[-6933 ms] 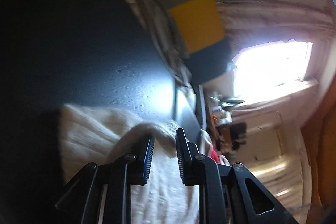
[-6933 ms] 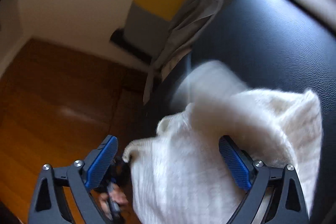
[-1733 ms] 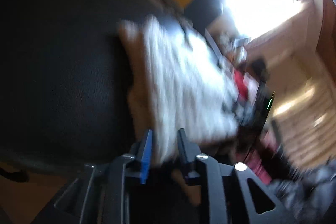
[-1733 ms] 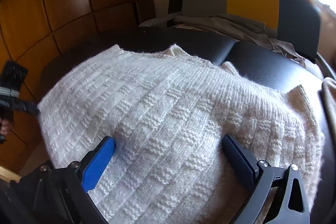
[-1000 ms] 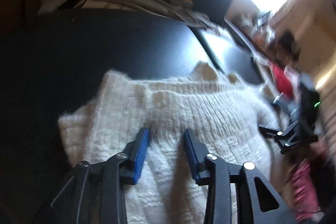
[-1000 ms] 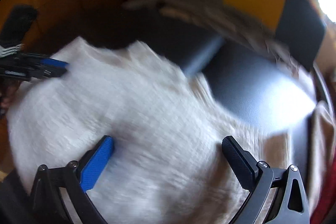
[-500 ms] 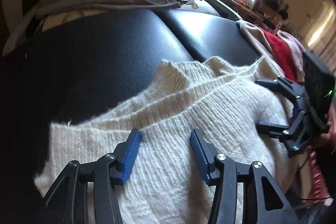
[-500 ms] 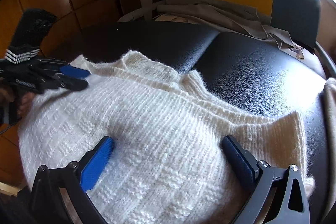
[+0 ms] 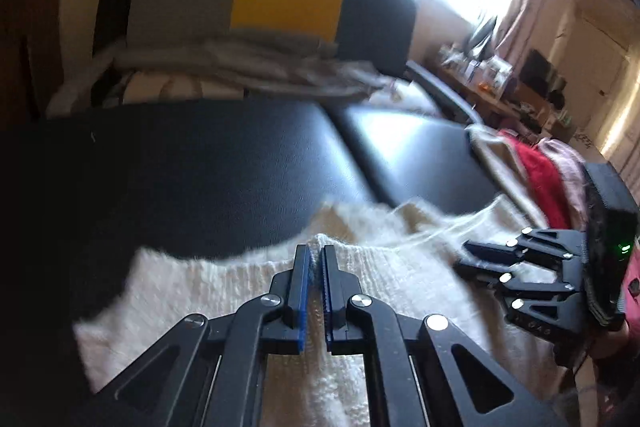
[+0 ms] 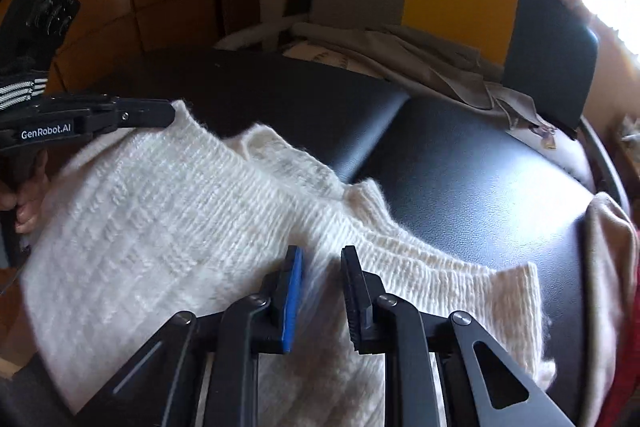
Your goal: Fold clothes
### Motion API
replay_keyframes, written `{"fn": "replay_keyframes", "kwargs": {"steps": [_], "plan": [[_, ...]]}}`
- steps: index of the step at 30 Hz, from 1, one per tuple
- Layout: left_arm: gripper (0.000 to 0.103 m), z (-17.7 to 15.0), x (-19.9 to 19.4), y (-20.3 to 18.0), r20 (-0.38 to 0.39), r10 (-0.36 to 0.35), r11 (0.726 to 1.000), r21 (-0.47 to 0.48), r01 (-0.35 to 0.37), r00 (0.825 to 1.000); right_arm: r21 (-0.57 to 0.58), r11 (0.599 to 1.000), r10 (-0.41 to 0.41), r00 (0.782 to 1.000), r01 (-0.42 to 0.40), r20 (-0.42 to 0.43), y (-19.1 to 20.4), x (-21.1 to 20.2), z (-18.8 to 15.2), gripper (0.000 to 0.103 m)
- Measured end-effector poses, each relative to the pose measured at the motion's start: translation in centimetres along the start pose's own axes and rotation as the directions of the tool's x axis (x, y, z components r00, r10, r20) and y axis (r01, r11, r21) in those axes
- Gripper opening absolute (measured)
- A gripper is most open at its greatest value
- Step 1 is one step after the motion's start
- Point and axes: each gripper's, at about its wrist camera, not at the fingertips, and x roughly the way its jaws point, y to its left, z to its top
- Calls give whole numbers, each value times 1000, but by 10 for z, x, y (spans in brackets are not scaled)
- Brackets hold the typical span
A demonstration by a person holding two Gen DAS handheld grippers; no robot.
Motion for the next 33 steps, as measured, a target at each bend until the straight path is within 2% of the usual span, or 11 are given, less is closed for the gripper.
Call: {"fn": "replay_keyframes", "kwargs": {"steps": [4,8,10,11,13,15,19,24,26,30,33], "plan": [[7,-7,27,13,-46,16,998,-52,-18,999,72,997,-40,999,40,-6,-9,15,-1,19],[8,-6,25,19,-56,-13,996,-92,7,998,82,995,-53,999,53,-9,-10,19,0,23],[23,-4,15,23,-52,-52,990,-136,44,997,81,996,-48,999,48,-2,-10,18,0,25],[24,-4,5,28,-32,-70,985,-161,64,997,87,995,-38,999,38,2,-11,17,0,28],[36,-8,-23,43,27,-94,974,-205,98,995,128,992,-1,1000,0,8,-19,9,-1,39],[49,-15,-55,66,78,-112,960,-249,128,991,178,984,1,999,-9,44,-26,-8,-6,80],[62,-39,-97,122,106,-133,913,-374,163,985,201,978,31,994,-51,101,-33,-48,-25,85],[64,-75,-106,176,69,-180,825,-533,189,981,216,973,73,996,-84,58,-38,-61,-60,88],[64,-79,-100,176,64,-195,823,-532,198,979,225,971,77,996,-84,39,-39,-58,-74,89],[64,-78,-80,170,34,-230,829,-516,214,973,198,977,58,994,-76,95,-32,-56,-85,101],[64,-80,-68,164,7,-221,853,-484,197,975,149,988,25,997,-36,70,-22,-51,-81,103]]}}
